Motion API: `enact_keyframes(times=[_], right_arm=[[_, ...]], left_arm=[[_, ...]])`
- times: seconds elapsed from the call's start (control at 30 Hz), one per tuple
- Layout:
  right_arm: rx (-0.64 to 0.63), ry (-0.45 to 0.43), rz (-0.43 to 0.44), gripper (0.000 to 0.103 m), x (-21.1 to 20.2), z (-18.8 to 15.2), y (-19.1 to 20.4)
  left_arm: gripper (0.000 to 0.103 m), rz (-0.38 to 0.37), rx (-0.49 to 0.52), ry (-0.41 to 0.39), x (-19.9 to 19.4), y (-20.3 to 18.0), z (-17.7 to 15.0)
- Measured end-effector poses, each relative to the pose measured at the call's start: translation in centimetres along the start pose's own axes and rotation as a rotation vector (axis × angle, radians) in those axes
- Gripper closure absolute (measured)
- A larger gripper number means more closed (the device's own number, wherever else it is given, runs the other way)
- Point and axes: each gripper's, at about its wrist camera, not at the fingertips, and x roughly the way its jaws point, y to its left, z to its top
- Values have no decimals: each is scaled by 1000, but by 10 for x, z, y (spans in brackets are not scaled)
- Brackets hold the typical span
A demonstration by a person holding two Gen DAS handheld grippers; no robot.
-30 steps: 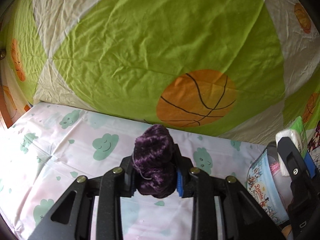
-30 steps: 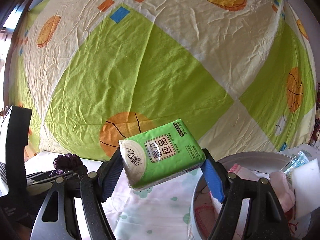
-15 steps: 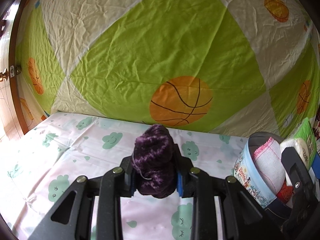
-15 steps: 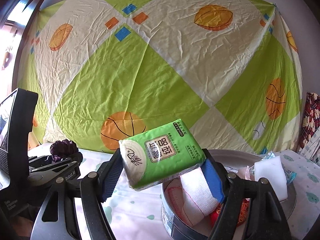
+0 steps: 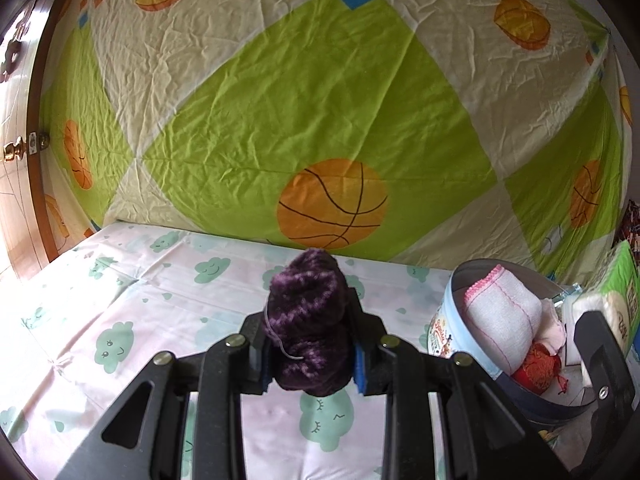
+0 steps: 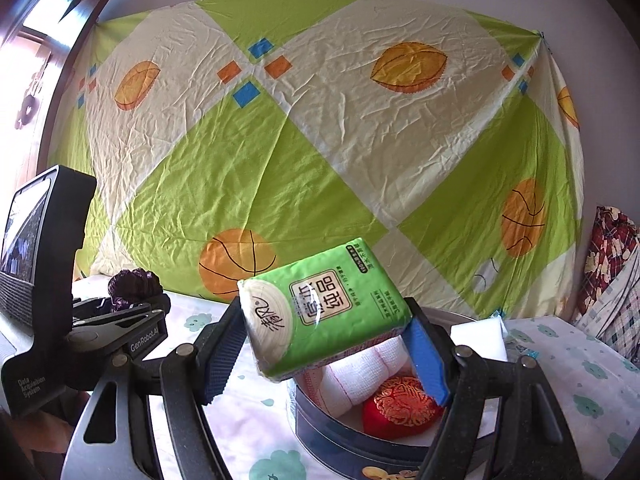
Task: Organize soft objects
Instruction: 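Carry the scrunchie with the left gripper while the right gripper carries the tissue pack over the tin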
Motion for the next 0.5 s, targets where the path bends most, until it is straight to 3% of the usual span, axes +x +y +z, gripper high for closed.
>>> enact_keyframes(times=[0.5], right_arm=[[53, -28, -64, 26, -22, 2, -51]], left_arm=[[76, -32, 45, -25, -24, -45, -12]])
